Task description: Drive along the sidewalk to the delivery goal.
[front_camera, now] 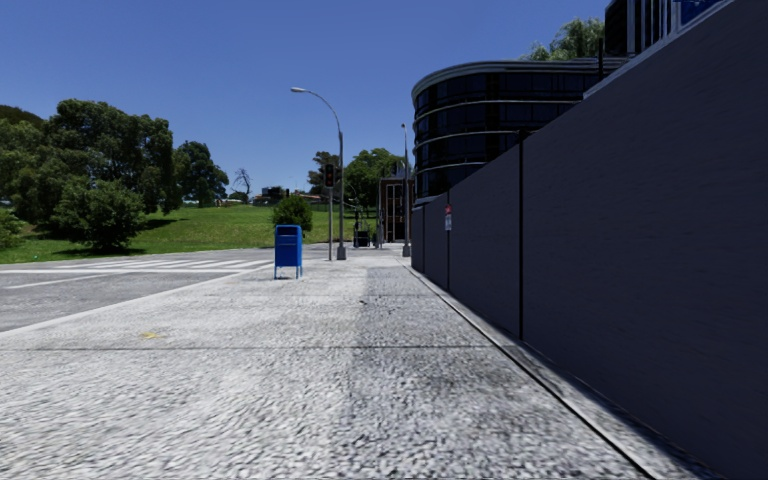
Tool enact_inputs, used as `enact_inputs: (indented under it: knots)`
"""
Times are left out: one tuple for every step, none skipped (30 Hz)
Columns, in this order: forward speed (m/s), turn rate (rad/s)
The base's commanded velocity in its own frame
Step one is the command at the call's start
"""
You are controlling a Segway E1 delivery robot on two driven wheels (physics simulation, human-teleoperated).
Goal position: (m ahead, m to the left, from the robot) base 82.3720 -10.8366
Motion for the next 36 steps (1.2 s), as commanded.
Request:
enact_inputs:
  knots:
    - [2.00,0.00]
    - [2.00,0.00]
    - [2.00,0.00]
    - [2.00,0.00]
    - [2.00,0.00]
    - [2.00,0.00]
    - [2.00,0.00]
    - [2.00,0.00]
    - [2.00,0.00]
    - [2.00,0.00]
    - [2.00,0.00]
    - [2.00,0.00]
    - [2.00,0.00]
    - [2.00,0.00]
    - [2.00,0.00]
    - [2.00,0.00]
    - [2.00,0.00]
    - [2.00,0.00]
    - [2.00,0.00]
    - [2.00,0.00]
    - [2.00,0.00]
    - [2.00,0.00]
    - [2.00,0.00]
    - [2.00,0.00]
    - [2.00,0.00]
    - [2.00,0.00]
    - [2.00,0.00]
    - [2.00,0.00]
    - [2.00,0.00]
    - [2.00,0.00]
    - [2.00,0.00]
    - [2.00,0.00]
    - [2.00,0.00]
    - [2.00,0.00]
    - [2.00,0.00]
    - [2.00,0.00]
